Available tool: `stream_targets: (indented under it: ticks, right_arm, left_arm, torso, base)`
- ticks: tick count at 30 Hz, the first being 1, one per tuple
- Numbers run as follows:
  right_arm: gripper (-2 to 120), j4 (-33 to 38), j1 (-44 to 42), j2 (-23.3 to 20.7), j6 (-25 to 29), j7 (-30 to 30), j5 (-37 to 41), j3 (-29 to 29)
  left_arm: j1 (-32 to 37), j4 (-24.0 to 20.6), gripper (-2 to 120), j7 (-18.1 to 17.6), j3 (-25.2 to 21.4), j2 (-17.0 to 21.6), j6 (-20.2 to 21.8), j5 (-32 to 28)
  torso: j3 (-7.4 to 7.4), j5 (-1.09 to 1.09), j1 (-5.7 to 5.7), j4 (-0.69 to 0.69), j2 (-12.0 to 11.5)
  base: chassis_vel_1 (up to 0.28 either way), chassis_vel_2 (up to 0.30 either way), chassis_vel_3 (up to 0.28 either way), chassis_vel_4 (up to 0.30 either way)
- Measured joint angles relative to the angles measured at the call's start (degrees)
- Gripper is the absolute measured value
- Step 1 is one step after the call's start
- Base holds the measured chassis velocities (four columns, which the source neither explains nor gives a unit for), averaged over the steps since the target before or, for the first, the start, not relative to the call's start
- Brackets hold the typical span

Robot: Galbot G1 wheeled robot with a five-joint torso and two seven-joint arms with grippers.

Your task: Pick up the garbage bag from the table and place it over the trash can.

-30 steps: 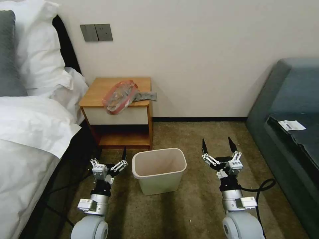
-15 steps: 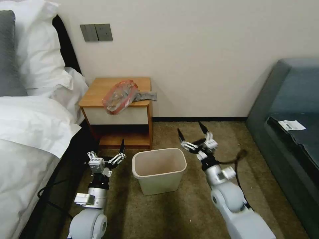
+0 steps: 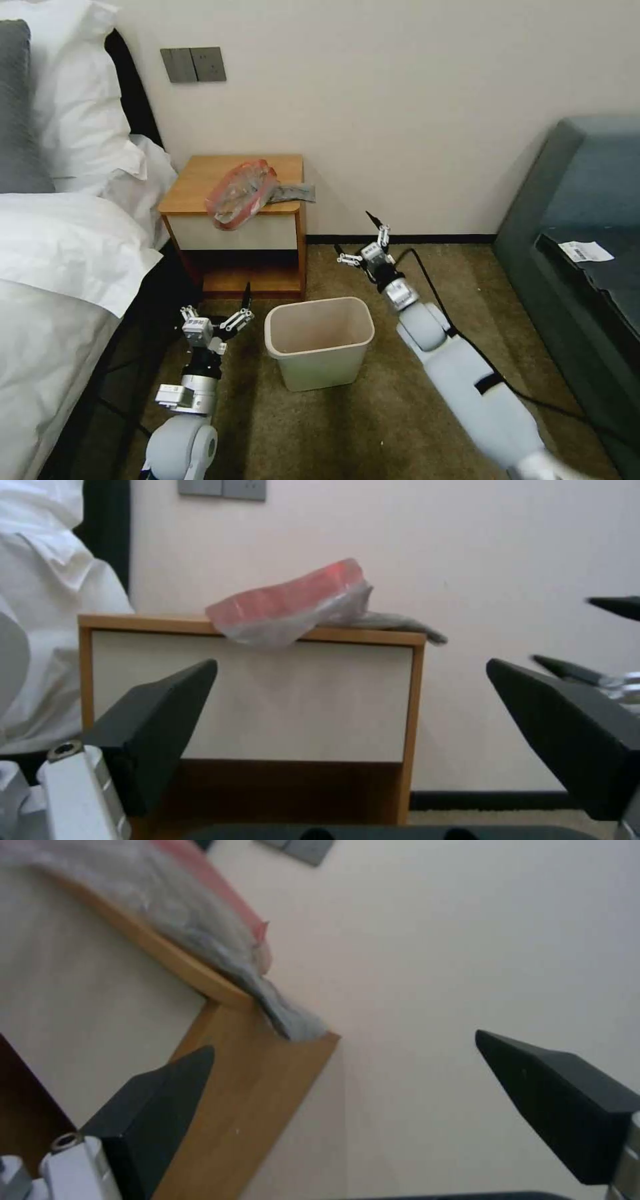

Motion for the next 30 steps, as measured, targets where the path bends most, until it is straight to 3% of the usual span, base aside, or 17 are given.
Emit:
stream_targets:
  ticks: [6,14,30]
  right_arm:
    - [100,-9.92,7.85,3.34,0.91,1.47,-7.53,-4.16]
    - [100,-21.65,15.50,6.78,3.13,1.85,-13.93,-5.51]
    - [100,-32.41,24.50,10.60,4.68,3.23,-21.42,-6.52]
  left_arm:
    - [-0.69,0.83,100,0.00,0.16,-0.69,-0.06,1.06]
    - [-0.17,2.18,100,-0.09,-0.10,-1.45,-1.15,1.56]
    - [-0.46,2.36,100,-0.35,0.03,-2.97,-1.28,3.13]
  torso:
    - [0.00,0.00,0.00,0.01,0.00]
    - [0.00,0.00,0.00,0.01,0.00]
    - [0.00,0.00,-0.01,0.00,0.00]
  base:
    - [0.000,0.000,0.000,0.000]
    - [0.000,0.000,0.000,0.000]
    - [0.000,0.000,0.000,0.000]
